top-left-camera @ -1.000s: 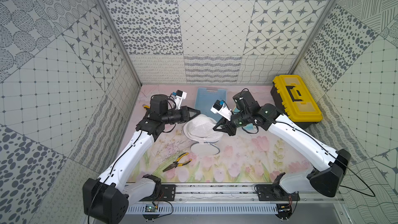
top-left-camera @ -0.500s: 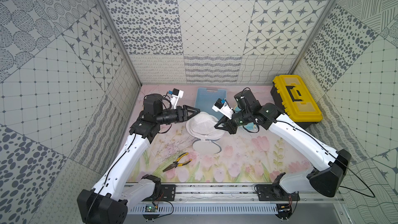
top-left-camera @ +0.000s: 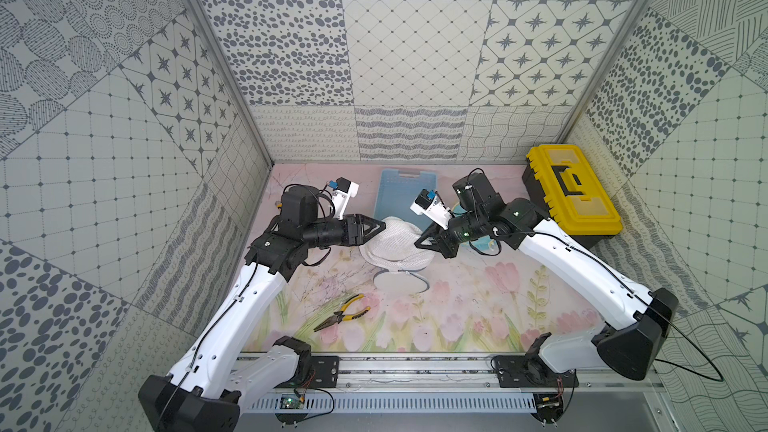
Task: Turn the laundry bag inside out
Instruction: Turn over the laundry bag.
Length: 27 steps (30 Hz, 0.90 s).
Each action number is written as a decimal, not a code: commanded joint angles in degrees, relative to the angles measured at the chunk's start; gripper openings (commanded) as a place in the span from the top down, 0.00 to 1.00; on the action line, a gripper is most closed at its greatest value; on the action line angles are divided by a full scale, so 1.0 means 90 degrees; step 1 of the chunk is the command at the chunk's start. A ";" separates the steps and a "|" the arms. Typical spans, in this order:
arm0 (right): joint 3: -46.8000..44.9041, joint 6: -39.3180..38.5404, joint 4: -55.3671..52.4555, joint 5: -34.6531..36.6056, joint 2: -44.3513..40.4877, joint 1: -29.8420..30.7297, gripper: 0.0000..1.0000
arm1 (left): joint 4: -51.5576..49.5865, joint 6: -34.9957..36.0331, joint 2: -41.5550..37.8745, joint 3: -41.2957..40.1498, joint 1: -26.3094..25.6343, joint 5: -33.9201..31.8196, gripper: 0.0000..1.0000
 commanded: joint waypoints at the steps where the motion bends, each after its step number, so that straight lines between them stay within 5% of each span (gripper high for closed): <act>1: 0.0174 0.0100 0.0238 -0.0142 0.0061 -0.0023 1.00 | -0.0519 0.0697 -0.0022 0.0092 -0.0182 -0.0752 0.54; 8: 0.0240 0.0132 0.0249 -0.0154 0.0132 -0.0023 1.00 | -0.0597 0.0850 -0.0081 0.0058 -0.0289 -0.0873 0.64; 11: 0.0262 0.0147 0.0263 -0.0216 0.0153 -0.0023 1.00 | -0.0534 0.0798 -0.0062 0.0063 -0.0367 -0.0898 0.78; 13: 0.0276 0.0143 0.0249 -0.0266 0.0173 -0.0016 1.00 | -0.0395 0.0651 -0.0066 0.0058 -0.0379 -0.0980 1.00; 23: 0.0338 -0.0374 -0.0037 -0.0827 0.0243 0.0628 1.00 | 0.0041 -0.0190 0.0198 0.0484 -0.0342 -0.3213 1.00; 27: 0.0152 -0.0175 0.0455 -0.0966 -0.0295 0.0640 1.00 | 0.0125 -0.0519 0.0538 0.0280 0.0322 -0.2952 1.00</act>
